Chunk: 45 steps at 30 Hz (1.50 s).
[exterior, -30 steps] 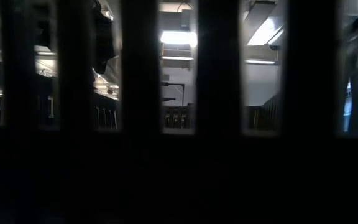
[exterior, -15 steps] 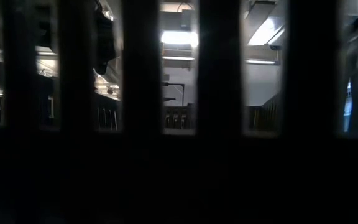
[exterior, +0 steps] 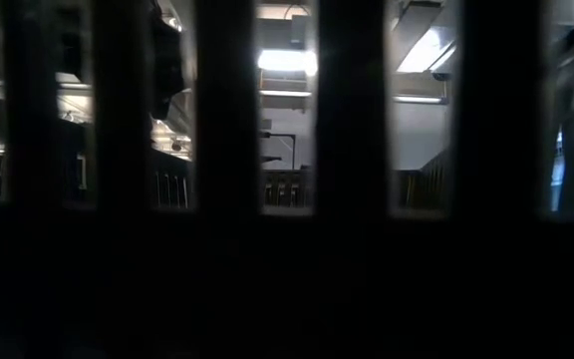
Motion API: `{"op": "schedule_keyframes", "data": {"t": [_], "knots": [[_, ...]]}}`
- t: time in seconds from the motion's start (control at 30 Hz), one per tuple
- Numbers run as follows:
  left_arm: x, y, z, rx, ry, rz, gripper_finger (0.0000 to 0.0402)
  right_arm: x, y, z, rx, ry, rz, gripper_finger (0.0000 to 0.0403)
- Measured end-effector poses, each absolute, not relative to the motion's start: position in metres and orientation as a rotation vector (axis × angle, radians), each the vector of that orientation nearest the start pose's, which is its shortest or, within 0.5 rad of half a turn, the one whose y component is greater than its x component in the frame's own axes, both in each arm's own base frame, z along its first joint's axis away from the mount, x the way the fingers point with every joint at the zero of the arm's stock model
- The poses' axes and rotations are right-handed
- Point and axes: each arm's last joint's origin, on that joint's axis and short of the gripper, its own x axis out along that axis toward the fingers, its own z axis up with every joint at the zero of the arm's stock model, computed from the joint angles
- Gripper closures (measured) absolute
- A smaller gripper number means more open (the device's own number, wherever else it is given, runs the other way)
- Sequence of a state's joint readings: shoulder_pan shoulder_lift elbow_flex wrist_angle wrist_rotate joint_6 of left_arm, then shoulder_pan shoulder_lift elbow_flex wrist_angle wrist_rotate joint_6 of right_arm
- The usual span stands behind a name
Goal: Sort Halloween decoration
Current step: Put the orange spider toy into the top right black basket
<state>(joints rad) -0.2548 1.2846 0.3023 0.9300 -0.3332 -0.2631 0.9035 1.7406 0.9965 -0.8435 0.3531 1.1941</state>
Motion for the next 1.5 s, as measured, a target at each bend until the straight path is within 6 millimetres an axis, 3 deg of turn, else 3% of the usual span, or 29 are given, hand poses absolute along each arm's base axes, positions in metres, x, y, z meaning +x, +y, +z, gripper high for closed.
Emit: {"op": "schedule_keyframes", "data": {"t": [0.2, 0.37, 0.6, 0.8, 1.03, 1.37, 1.5], "knots": [[0.22, -0.053, 0.181, -0.246, 0.042, 0.08, 0.03, 0.175, 0.193, 0.17, 0.006, 1.23, -0.497, 0.0395], [0.219, -0.055, 0.181, -0.243, 0.041, 0.086, 0.03, 0.172, 0.17, 0.187, 0.119, 1.194, -0.577, 0.0349], [0.219, -0.055, 0.181, -0.243, 0.04, 0.09, 0.03, 0.171, 0.137, 0.164, 0.338, 1.222, -0.506, 0.026], [0.219, -0.056, 0.181, -0.242, 0.042, 0.082, 0.03, 0.168, 0.112, 0.141, 0.379, 1.265, -0.566, 0.0236], [0.219, -0.056, 0.18, -0.238, 0.053, 0.084, 0.03, 0.168, 0.104, 0.136, 0.4, 1.296, -0.575, 0.0264], [0.219, -0.056, 0.179, -0.234, 0.061, 0.086, 0.03, 0.176, 0.111, 0.145, 0.415, 1.3, -0.511, 0.0392], [0.219, -0.056, 0.179, -0.234, 0.061, 0.086, 0.03, 0.183, 0.115, 0.154, 0.418, 1.279, -0.477, 0.0393]]}}
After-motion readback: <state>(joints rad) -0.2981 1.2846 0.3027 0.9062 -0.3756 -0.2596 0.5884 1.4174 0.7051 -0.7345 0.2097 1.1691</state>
